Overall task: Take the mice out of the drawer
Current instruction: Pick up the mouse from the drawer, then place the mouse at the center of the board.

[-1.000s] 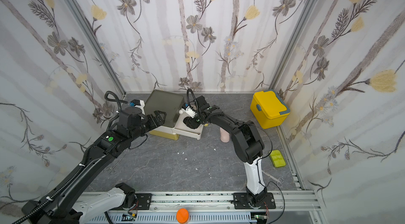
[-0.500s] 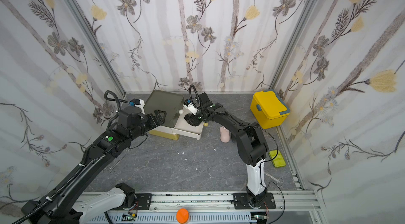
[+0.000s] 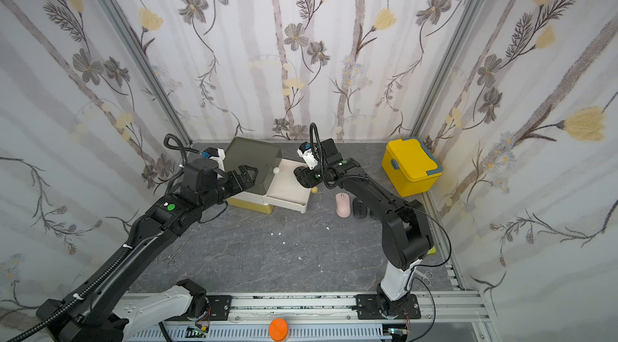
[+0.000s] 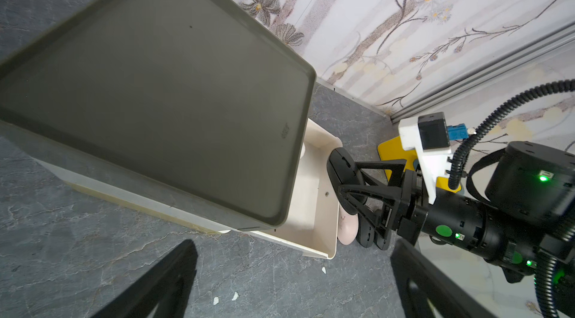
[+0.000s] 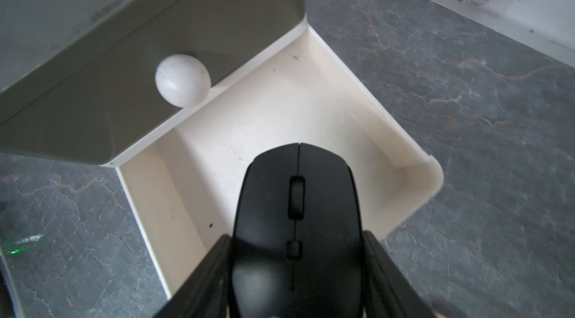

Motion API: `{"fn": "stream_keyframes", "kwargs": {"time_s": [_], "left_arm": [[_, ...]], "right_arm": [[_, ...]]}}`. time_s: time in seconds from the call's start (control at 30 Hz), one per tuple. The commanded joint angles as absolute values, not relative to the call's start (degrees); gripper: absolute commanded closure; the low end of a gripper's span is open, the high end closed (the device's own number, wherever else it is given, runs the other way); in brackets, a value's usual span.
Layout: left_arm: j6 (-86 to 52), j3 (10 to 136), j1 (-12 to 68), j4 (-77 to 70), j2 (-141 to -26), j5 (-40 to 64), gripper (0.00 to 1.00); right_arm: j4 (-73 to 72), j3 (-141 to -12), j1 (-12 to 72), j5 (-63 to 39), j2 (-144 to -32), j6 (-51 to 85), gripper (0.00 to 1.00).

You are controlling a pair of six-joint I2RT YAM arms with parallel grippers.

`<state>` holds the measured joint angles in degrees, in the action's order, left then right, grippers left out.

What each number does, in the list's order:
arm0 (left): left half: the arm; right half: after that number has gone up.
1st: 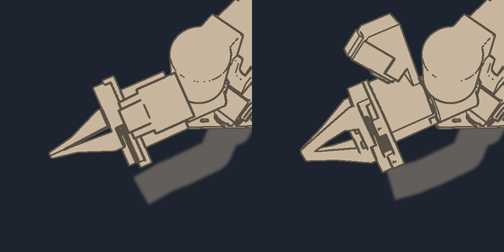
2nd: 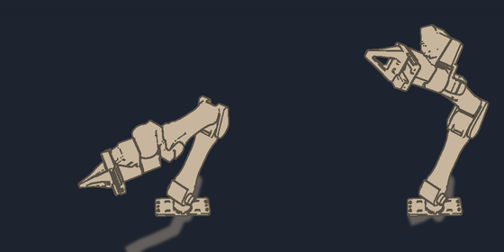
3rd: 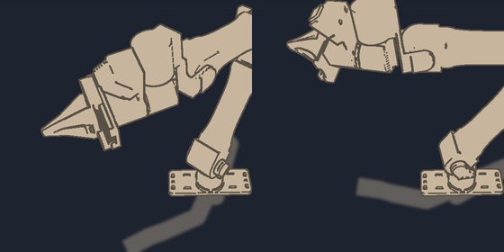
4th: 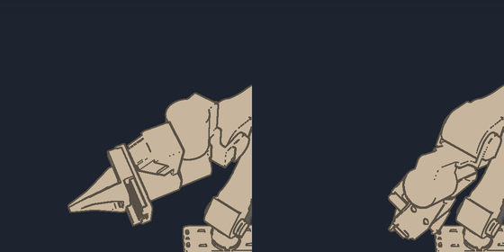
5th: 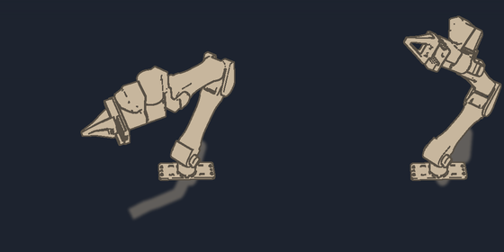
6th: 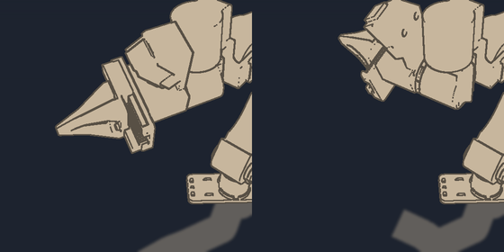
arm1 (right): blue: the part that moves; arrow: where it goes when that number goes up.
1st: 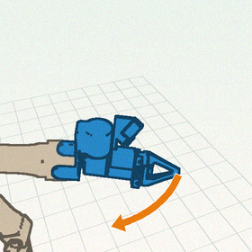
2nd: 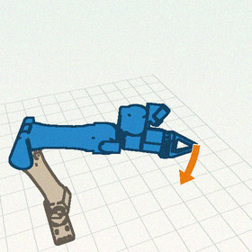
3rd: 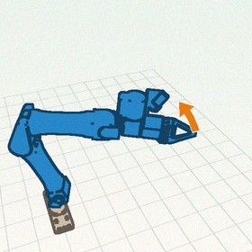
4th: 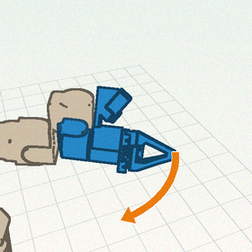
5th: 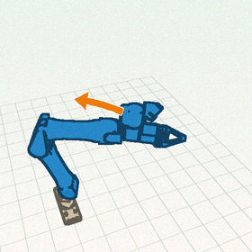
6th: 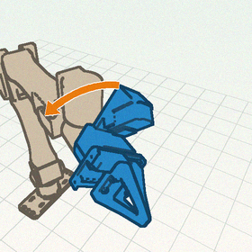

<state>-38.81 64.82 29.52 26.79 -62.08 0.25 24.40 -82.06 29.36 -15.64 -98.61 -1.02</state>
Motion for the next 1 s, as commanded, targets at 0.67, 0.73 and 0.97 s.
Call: {"fn": "stream_keyframes", "kwargs": {"time_s": [0.67, 0.73, 0.97], "left_arm": [[-39.11, 65.81, 34.69, 21.75, -66.19, -1.62, 0.00], [-39.20, 65.75, 34.71, 21.71, -66.10, -2.11, 0.00], [-39.11, 65.13, 34.72, 21.97, -65.57, -2.55, 0.00]], "right_arm": [[8.10, -49.19, 29.01, 1.10, -82.08, 24.28, 0.46], [6.04, -48.50, 29.96, 1.66, -83.77, 24.83, 0.46], [0.75, -46.96, 30.67, 4.53, -87.14, 26.58, 0.46]]}}
